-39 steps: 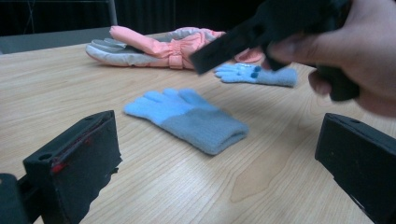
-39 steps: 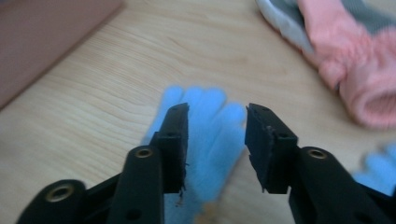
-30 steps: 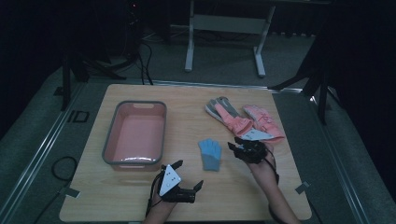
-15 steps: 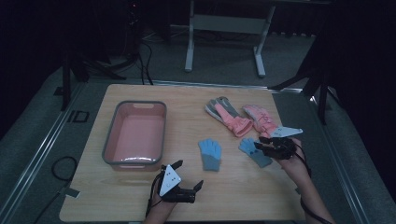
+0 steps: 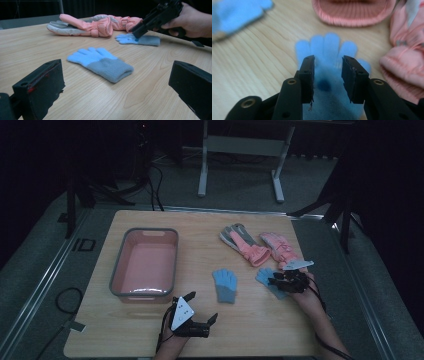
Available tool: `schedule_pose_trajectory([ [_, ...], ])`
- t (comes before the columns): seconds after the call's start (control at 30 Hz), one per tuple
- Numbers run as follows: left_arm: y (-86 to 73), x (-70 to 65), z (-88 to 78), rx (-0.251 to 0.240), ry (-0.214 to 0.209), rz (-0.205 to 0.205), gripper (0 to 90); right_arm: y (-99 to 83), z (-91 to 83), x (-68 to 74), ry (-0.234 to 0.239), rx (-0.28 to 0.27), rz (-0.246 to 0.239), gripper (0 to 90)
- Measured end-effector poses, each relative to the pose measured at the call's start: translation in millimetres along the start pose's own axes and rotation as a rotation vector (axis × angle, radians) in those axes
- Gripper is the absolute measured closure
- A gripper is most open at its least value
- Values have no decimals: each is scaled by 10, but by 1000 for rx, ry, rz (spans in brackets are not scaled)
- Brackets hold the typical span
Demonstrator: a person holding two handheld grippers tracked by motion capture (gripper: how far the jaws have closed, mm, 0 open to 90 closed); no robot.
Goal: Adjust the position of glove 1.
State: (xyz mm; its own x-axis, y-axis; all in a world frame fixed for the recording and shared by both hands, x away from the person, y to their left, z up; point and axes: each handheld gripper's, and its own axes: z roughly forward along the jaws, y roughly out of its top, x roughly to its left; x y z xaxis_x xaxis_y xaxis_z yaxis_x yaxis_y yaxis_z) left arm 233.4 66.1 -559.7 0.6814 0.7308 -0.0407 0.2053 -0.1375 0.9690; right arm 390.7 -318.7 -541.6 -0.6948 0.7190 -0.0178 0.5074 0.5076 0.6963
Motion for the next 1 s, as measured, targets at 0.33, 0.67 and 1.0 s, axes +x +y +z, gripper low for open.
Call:
schedule_pose_trajectory([
  [0.33, 1, -4, 4, 2, 0, 3, 1, -110, 33, 67, -12, -74, 180, 860],
  [0.67, -1, -8, -2, -1, 7, 6, 1, 54, -395, 513, -157, -161, 341, 868],
  [1.0, -1, -21, -1, 0, 10, 18, 1, -40, -463, 747, -388, -161, 639, 870],
])
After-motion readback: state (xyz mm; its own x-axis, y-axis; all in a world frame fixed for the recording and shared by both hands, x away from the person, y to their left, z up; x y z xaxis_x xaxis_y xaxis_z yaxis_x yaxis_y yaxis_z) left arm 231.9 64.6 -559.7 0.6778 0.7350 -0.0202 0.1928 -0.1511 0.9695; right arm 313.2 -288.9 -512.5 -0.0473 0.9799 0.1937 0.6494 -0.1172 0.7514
